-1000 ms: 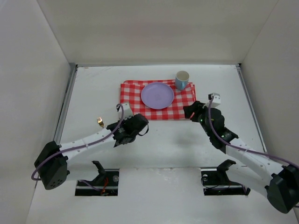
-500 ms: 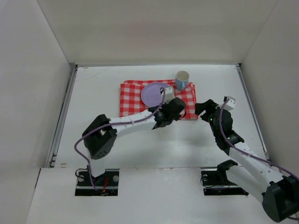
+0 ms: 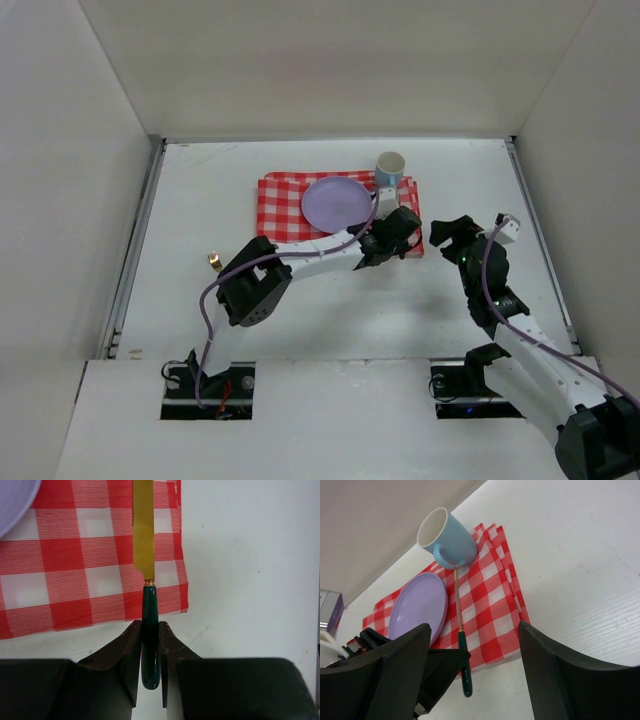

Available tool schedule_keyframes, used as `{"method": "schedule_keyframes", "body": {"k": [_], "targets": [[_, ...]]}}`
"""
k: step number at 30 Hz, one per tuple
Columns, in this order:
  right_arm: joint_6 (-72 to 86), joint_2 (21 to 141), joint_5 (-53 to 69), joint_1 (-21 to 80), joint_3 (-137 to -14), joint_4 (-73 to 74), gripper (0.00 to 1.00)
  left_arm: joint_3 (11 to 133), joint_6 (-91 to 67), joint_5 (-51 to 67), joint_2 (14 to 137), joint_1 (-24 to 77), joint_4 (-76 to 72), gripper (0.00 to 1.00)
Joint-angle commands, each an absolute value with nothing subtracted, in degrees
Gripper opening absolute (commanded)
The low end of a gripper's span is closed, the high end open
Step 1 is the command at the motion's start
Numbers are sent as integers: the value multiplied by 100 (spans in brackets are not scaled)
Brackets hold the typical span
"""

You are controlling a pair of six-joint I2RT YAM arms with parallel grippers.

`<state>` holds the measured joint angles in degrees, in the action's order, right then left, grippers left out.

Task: Set the dinner table for one person

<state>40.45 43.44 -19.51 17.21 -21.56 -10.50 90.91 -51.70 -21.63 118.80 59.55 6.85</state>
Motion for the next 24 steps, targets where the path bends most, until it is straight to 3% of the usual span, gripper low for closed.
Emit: {"method": "schedule_keyframes", "body": {"k": [1, 20, 24], "targets": [[4148, 4263, -1969, 1674, -2127, -1151, 76, 9500, -5247, -1829, 12005, 5893, 545, 0], [4175, 4359, -1899, 1613, -2101, -1213, 77, 10907, -5080, -1881, 13394, 5568, 677, 0], [4175, 4412, -1951, 1639, -2109, -1257, 77, 11021, -5150, -1881, 13544, 5533, 677, 4]]}}
